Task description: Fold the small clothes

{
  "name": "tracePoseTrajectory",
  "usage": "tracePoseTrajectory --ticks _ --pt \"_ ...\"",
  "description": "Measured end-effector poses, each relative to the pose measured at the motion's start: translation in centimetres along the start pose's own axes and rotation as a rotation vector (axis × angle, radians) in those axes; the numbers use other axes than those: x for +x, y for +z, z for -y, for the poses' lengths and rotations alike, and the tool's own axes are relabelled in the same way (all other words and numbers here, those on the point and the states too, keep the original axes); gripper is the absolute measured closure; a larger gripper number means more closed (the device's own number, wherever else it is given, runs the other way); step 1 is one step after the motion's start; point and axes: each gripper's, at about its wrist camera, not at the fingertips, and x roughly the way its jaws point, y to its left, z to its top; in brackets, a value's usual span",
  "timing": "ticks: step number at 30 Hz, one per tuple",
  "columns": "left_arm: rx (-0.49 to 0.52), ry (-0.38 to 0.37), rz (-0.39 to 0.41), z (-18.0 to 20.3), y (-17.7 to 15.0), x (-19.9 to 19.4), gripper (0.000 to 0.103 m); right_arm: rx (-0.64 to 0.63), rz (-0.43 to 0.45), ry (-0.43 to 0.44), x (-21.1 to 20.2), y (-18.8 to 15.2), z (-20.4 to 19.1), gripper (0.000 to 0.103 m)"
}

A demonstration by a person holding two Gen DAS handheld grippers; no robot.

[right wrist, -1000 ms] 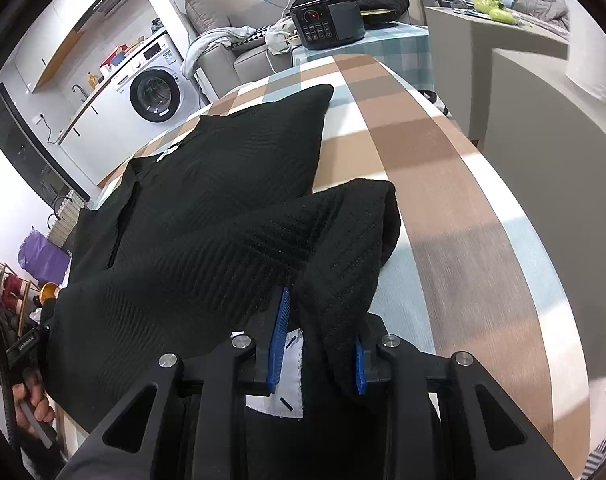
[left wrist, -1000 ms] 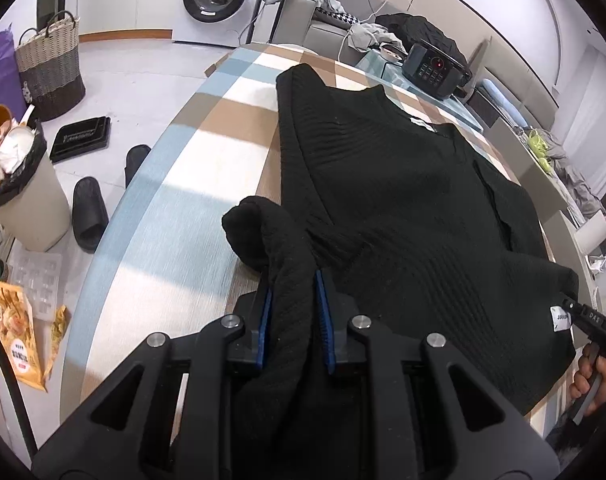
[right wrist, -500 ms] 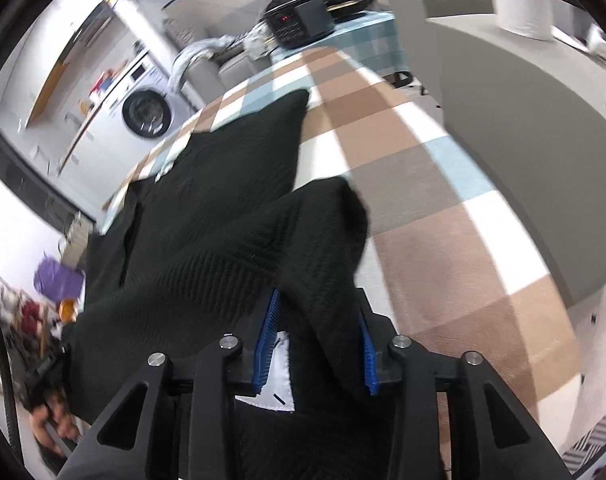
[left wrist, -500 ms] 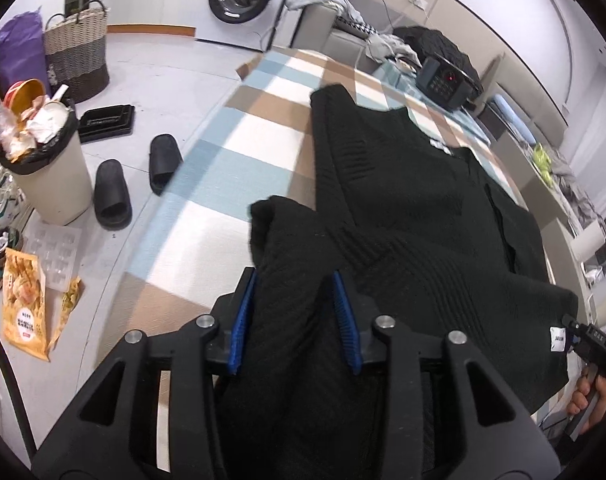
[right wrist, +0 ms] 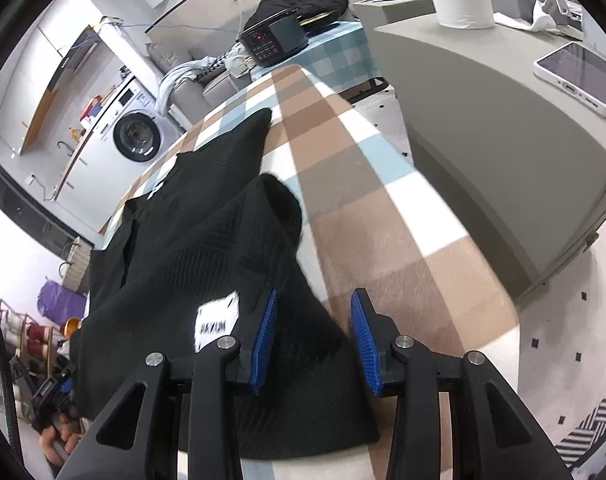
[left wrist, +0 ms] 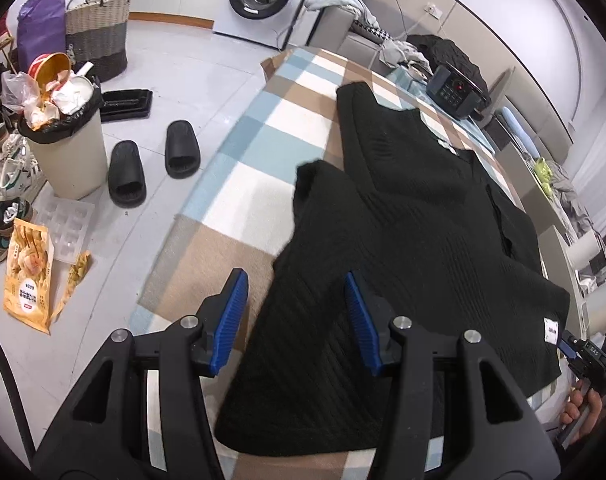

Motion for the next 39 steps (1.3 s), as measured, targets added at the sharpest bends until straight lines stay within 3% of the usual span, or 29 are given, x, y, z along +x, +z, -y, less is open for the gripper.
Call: tracePoseTrajectory --ticks 13,18,21,27,30,32,35,36,37,38,39 --pt "-0.004 -0.001 -0.033 0.8 -2.0 -0.6 0.056 -0.033 -0.023 0.022 -1.0 -2.7 0.3 0.065" --pt "-0.016 0.009 -0.027 0.3 -2.9 -1.5 0.056 0.037 -0.01 0.035 -2.2 -4.1 1.7 0.065" --pt "-0.028 -0.003 -0.035 -0.1 -3.6 -1.8 0.056 0.113 -0.018 0.087 -2.5 -4.8 2.9 0.065" --pt "-0.031 -0.004 -0.038 -0.4 -4.2 -2.4 0.056 0.107 -0.003 0.103 -2.5 -5.2 2.6 0.065" --pt "-0.022 -0.002 -0.045 -0.5 -4.6 -2.7 0.056 0.068 -0.001 0.087 -2.0 -5.3 1.7 0.078" --pt "-0.024 -0.003 -0.049 -0.5 -4.9 -3.0 0.056 0.035 0.013 0.068 -2.0 -5.3 1.0 0.092" --pt "-0.019 -0.013 -0.046 -0.6 -5.4 -3.5 0.057 0.024 0.058 0.091 -2.6 -5.0 0.6 0.095" --pt "-0.022 -0.019 -0.042 -0.8 -5.5 -3.6 0.059 0.022 0.077 0.1 -2.9 -4.8 0.5 0.095" --pt "-0.027 -0.019 -0.038 -0.9 -5.6 -3.6 0.069 0.016 0.098 0.114 -3.4 -4.6 0.3 0.095" --pt "-0.032 -0.027 -0.037 -1.0 -5.6 -3.6 0.085 0.013 0.106 0.118 -3.6 -4.5 0.1 0.095" --pt "-0.041 -0.045 -0.041 -1.2 -5.7 -3.6 0.089 0.004 0.111 0.119 -3.8 -4.4 -0.1 0.095"
